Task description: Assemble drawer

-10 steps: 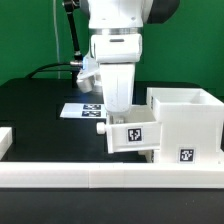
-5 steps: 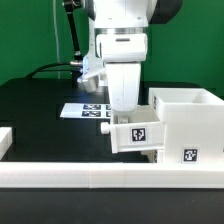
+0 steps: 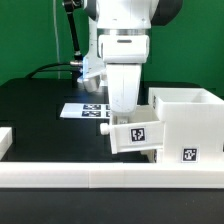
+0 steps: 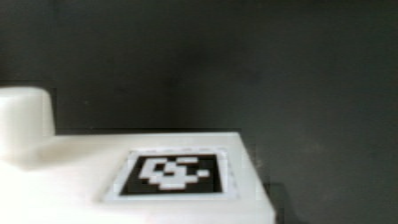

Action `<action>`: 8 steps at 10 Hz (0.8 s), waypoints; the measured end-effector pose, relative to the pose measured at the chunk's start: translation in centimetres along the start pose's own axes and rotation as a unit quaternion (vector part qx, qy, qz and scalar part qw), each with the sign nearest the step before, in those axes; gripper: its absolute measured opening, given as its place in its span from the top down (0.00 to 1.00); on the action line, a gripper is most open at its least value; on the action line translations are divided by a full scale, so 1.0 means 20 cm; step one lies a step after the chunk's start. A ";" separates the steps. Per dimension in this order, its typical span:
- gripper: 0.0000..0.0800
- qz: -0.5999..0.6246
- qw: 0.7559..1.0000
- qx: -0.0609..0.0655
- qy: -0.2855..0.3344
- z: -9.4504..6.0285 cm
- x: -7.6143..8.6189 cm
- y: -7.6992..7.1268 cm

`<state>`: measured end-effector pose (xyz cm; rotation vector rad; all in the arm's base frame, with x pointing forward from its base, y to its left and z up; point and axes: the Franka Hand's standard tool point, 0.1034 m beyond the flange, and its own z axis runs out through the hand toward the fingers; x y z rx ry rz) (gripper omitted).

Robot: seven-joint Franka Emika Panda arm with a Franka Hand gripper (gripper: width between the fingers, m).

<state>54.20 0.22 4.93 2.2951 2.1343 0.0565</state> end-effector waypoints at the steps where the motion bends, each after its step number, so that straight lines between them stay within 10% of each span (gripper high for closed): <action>1: 0.95 0.000 1.000 0.000 0.000 0.00 0.00 0.00; 8: 0.94 -0.027 0.999 -0.010 -0.032 0.00 0.01 0.01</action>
Offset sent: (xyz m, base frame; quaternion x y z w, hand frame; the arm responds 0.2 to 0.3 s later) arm 0.0160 0.0128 0.0078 -0.0441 -0.0485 -0.1679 0.9836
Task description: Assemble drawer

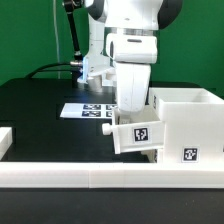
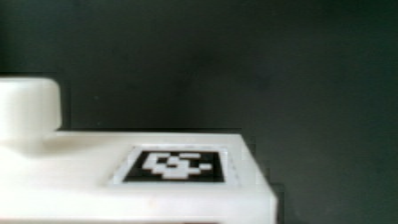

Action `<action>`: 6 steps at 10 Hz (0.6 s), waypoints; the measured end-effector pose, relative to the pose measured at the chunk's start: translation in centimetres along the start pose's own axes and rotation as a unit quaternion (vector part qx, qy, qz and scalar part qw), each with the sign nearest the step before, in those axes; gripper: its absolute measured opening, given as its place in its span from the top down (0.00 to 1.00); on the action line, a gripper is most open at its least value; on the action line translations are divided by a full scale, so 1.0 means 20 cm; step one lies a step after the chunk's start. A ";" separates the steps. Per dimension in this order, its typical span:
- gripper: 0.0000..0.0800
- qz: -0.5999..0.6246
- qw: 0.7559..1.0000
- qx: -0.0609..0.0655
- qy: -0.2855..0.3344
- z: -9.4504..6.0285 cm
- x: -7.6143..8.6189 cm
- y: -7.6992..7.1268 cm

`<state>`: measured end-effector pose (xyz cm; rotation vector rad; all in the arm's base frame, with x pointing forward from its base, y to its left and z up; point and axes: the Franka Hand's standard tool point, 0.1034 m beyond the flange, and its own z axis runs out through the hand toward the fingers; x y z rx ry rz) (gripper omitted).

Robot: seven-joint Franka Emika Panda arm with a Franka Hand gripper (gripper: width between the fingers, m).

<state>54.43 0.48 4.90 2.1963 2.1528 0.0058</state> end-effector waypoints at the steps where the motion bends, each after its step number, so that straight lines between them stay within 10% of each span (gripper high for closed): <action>1: 0.94 0.002 1.000 -0.001 0.000 0.00 0.00 0.00; 3: 0.94 0.003 1.000 -0.001 0.001 0.00 0.00 0.00; 6: 0.67 0.002 1.000 -0.001 0.001 0.00 0.00 0.00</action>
Offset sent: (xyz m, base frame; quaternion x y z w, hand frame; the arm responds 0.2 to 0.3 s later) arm 0.0000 0.0000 0.0000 0.0000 0.0000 0.0000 1.0000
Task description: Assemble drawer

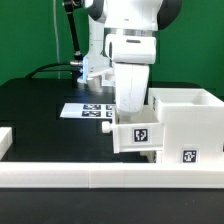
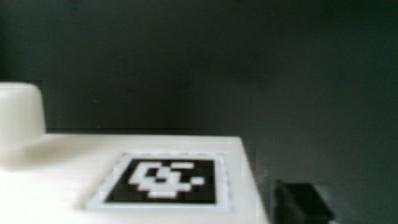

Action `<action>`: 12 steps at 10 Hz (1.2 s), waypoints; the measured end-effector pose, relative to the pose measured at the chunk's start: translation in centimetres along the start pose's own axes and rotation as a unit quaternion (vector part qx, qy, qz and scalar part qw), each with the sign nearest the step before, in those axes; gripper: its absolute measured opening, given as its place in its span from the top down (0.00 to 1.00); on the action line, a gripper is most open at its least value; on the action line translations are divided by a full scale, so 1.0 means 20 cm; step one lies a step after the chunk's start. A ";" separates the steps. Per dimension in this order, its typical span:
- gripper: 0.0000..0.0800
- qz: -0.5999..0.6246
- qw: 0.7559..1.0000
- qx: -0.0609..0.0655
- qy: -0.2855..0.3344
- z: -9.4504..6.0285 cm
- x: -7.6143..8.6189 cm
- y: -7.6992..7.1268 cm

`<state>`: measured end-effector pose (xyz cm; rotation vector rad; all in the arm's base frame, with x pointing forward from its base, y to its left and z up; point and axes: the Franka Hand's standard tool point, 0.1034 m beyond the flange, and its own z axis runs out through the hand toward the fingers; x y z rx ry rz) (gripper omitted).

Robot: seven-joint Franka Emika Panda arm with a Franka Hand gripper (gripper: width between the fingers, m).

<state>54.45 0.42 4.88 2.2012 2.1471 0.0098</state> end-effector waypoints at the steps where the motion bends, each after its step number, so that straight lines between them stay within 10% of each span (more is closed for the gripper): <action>1: 0.40 -0.001 1.000 -0.001 0.000 0.00 0.00 0.00; 3: 0.21 -0.002 1.000 0.001 -0.002 -0.02 0.01 0.01; 8: 0.19 -0.006 0.999 0.013 -0.033 -0.27 -0.15 0.08; 12: 0.19 -0.008 0.999 0.005 -0.035 -0.29 -0.23 0.10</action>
Offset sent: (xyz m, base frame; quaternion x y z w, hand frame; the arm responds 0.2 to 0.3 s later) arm 0.0002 0.0016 0.0214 0.0140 -0.0076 0.0118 0.9998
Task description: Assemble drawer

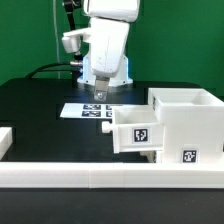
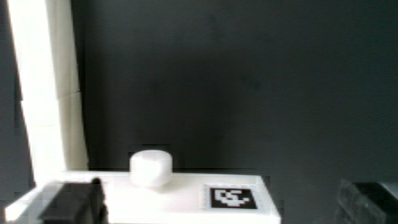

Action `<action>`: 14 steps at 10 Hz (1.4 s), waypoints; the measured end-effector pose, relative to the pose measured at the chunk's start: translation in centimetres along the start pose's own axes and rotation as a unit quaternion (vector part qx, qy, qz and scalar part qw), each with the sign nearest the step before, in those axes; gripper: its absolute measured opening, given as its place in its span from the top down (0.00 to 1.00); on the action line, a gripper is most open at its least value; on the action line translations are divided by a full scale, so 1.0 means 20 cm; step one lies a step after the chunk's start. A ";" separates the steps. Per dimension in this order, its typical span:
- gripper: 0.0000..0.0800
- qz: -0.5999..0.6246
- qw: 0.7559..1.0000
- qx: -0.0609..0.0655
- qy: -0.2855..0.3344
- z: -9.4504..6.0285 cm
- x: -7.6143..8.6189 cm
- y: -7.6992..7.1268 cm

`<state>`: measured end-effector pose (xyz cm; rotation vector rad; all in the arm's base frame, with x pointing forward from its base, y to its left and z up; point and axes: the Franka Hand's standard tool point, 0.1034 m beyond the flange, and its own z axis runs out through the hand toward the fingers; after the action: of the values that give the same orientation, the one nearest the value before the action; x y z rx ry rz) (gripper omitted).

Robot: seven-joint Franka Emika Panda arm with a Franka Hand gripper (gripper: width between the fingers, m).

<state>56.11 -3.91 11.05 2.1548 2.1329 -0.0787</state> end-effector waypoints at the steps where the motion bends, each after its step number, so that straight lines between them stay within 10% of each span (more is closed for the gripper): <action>1: 0.19 0.000 1.000 0.001 0.000 0.01 0.00 0.00; 6: 0.19 -0.030 0.999 -0.023 0.020 0.23 -0.01 0.06; 14: 0.19 -0.055 0.997 -0.003 0.048 0.28 -0.02 0.16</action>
Offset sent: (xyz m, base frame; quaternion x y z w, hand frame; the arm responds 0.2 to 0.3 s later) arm 0.0270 -0.0028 -0.0331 0.0059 0.0257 -0.0510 0.9984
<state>59.59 -5.02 5.73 2.0778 2.3004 0.0232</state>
